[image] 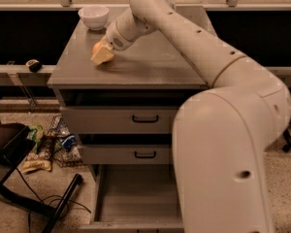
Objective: Place orange into bottom drawer
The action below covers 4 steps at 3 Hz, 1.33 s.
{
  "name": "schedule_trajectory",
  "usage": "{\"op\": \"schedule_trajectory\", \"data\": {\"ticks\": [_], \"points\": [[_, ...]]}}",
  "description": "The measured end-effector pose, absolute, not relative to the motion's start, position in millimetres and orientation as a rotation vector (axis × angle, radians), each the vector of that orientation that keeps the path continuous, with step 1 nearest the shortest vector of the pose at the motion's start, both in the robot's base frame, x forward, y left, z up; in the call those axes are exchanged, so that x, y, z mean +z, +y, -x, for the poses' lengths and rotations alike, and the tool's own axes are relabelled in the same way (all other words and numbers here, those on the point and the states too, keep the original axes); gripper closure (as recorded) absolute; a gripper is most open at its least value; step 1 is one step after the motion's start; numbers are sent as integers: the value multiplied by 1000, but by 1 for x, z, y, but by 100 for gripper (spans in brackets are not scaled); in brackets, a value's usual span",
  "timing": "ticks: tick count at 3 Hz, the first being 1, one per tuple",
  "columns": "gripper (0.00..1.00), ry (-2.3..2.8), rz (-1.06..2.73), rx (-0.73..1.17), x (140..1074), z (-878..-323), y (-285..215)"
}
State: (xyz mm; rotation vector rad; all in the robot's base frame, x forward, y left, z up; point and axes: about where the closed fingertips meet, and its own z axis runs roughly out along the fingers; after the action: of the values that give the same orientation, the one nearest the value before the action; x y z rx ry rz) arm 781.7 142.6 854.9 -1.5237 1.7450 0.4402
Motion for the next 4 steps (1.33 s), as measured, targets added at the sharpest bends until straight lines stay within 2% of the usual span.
{"op": "schedule_trajectory", "data": {"ticks": [1, 2, 3, 4], "points": [[100, 1771, 1349, 346, 914, -752, 94], [100, 1767, 1136, 304, 985, -695, 52], [100, 1841, 1081, 270, 1001, -608, 15], [100, 2032, 1097, 291, 933, -545, -10]]}}
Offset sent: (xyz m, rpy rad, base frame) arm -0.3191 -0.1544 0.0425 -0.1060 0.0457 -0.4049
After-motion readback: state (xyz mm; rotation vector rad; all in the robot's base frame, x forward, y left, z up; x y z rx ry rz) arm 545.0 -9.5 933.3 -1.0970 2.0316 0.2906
